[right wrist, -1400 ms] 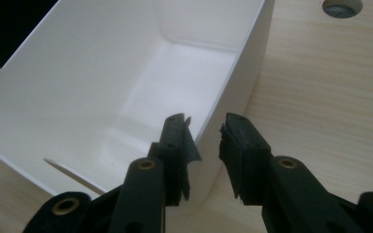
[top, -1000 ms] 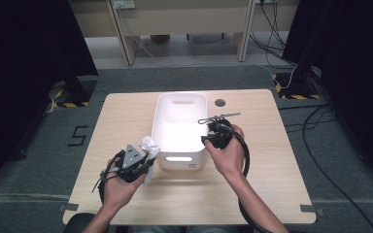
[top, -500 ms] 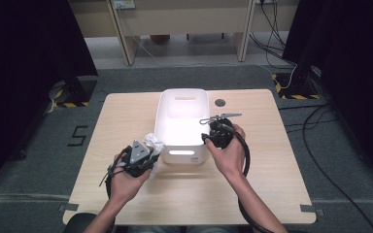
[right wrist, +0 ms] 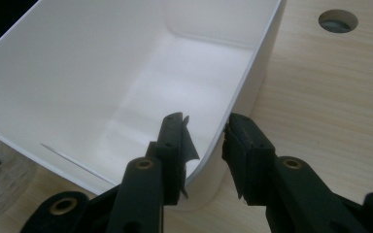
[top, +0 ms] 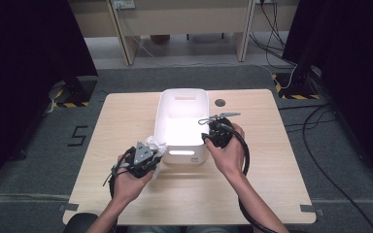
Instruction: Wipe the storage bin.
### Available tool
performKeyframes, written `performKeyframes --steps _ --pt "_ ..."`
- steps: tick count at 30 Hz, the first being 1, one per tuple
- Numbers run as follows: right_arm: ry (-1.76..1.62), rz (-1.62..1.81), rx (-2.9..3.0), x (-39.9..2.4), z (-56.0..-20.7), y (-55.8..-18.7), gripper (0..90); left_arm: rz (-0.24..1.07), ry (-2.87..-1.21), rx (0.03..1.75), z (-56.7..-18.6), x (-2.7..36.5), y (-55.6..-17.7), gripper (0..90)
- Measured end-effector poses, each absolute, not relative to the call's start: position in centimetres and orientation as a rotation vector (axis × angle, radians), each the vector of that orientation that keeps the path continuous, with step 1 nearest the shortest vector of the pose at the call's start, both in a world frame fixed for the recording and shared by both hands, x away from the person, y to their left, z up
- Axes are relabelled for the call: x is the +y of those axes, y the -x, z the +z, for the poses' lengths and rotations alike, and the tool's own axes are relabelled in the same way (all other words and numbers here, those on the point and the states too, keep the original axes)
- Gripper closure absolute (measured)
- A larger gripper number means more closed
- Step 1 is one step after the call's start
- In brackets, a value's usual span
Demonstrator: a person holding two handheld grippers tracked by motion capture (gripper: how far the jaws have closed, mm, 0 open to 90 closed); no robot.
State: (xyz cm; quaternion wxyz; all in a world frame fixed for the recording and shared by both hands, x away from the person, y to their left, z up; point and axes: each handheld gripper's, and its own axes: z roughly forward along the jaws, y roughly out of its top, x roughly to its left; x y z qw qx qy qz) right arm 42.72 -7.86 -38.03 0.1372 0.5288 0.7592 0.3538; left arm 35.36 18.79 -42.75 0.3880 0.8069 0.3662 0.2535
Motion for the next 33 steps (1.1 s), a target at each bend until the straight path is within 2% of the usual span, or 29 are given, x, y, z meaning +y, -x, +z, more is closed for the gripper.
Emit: performKeyframes --steps 33 --pt "-1.520 1.027 2.184 -7.8 -38.1 -42.8 69.3 0.640 -2.086 0.936 -44.0 18.1 -35.8 79.1"
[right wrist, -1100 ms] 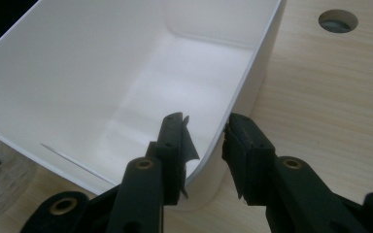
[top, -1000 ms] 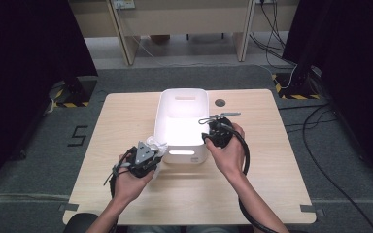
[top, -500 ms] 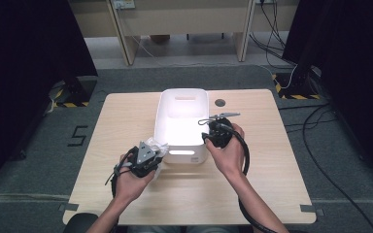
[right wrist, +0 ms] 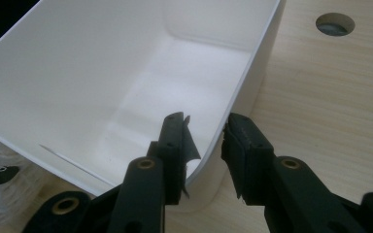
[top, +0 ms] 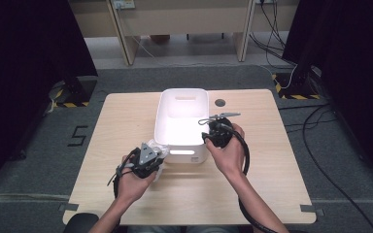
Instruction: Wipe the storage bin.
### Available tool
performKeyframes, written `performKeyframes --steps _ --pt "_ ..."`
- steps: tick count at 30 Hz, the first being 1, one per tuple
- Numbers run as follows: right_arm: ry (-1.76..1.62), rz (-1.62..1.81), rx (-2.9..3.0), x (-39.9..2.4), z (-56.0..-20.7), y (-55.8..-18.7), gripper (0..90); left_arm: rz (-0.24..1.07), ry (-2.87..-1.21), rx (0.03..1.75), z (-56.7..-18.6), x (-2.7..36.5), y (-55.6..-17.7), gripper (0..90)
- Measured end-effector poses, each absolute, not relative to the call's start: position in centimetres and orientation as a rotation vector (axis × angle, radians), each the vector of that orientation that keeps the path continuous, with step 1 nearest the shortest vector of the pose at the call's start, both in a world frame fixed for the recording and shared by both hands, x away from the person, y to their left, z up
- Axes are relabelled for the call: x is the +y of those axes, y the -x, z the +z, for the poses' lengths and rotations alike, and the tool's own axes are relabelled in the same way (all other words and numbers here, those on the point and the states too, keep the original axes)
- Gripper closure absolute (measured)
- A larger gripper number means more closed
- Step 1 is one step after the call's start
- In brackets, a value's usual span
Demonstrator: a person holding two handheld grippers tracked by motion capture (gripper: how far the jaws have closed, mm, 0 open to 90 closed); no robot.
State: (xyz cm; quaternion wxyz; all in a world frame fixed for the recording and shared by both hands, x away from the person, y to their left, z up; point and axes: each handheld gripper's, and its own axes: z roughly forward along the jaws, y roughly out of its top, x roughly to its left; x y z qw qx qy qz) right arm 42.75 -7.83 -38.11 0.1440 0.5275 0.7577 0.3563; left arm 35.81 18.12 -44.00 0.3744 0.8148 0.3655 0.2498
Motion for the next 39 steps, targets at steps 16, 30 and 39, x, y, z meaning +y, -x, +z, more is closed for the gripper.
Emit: performKeyframes --steps 16,30,39 --pt "-1.523 1.030 2.182 -7.8 -38.1 -42.7 69.2 0.628 -2.116 0.947 -45.3 17.9 -36.0 79.1" --pt "-1.525 1.030 2.180 -7.8 -38.1 -42.7 69.2 0.619 -2.134 0.954 -46.0 17.7 -36.1 79.2" --pt "-1.524 1.027 2.178 -7.8 -38.1 -42.7 69.4 0.600 -2.162 0.960 -46.5 17.4 -36.4 79.2"
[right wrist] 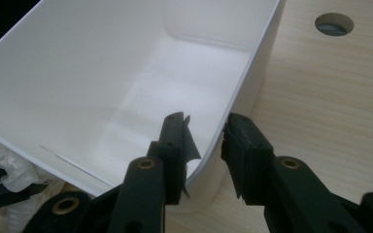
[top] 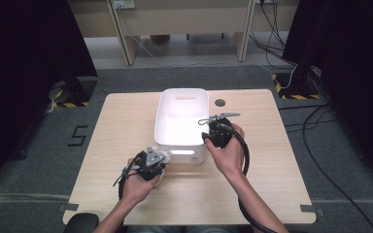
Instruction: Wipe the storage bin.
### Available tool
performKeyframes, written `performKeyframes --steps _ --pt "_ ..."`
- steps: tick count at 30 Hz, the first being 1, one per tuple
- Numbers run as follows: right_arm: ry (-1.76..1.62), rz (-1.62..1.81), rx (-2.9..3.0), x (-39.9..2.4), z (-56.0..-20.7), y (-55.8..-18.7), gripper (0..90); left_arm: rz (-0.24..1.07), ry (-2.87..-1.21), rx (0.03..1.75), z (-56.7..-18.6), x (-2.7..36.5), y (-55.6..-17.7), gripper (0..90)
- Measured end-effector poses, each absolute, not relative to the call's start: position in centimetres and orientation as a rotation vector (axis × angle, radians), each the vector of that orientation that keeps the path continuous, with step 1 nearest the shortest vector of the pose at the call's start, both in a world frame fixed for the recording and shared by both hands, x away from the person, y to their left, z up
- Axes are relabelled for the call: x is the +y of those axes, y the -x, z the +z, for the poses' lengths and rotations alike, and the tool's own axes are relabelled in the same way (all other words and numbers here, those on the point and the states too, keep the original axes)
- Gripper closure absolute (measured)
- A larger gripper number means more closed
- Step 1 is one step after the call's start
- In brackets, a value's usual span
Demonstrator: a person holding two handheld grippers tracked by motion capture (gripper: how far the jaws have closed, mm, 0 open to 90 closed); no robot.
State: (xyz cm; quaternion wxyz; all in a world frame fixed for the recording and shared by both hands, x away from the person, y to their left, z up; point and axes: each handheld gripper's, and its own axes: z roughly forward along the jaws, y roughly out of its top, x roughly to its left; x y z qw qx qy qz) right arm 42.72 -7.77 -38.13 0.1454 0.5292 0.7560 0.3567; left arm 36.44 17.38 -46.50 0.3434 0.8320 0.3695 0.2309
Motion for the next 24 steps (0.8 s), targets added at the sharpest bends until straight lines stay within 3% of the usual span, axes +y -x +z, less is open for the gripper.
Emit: performKeyframes --steps 24 --pt "-1.522 1.023 2.172 -7.7 -38.2 -42.6 69.4 0.557 -2.220 0.975 -48.2 16.6 -37.0 79.3"
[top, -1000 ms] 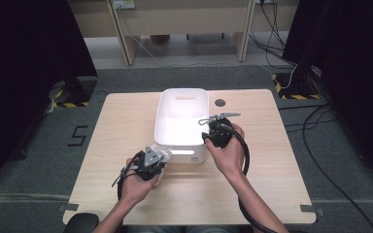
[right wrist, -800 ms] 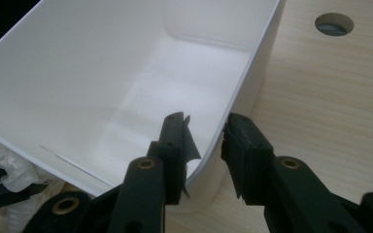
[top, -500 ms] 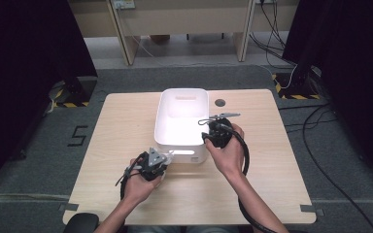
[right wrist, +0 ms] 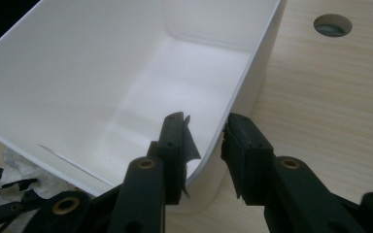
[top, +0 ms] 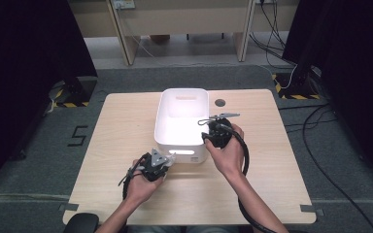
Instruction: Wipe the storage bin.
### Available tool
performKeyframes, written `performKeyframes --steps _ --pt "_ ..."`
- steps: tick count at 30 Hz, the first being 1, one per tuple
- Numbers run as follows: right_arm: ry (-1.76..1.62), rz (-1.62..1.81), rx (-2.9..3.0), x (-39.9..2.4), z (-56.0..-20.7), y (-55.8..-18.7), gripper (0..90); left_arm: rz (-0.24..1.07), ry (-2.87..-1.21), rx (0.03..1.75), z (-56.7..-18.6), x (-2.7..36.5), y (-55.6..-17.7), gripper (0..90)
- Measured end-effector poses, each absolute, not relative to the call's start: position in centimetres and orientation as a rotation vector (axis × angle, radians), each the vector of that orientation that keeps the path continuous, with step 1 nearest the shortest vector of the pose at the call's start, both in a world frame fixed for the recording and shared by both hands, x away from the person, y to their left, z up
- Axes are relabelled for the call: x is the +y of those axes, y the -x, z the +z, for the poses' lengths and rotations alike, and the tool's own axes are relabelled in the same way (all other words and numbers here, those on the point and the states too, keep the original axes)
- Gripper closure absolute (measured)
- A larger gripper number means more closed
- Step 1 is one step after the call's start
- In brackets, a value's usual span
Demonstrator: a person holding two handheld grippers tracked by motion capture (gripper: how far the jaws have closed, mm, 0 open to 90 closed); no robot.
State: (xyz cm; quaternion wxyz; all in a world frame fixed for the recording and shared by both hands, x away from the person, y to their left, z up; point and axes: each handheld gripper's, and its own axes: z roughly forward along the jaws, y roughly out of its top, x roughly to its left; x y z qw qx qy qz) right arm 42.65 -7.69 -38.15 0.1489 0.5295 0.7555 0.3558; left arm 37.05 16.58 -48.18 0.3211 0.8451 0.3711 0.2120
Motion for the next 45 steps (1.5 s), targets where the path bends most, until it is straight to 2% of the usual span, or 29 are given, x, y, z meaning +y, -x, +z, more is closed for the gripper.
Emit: performKeyframes --steps 13,45 --pt "-1.520 1.023 2.173 -7.7 -38.2 -42.7 69.1 0.530 -2.190 0.969 -47.9 15.9 -36.9 79.2" --pt "-1.517 1.029 2.165 -7.7 -38.2 -42.8 68.9 0.614 -2.067 0.927 -43.2 16.0 -36.0 79.3"
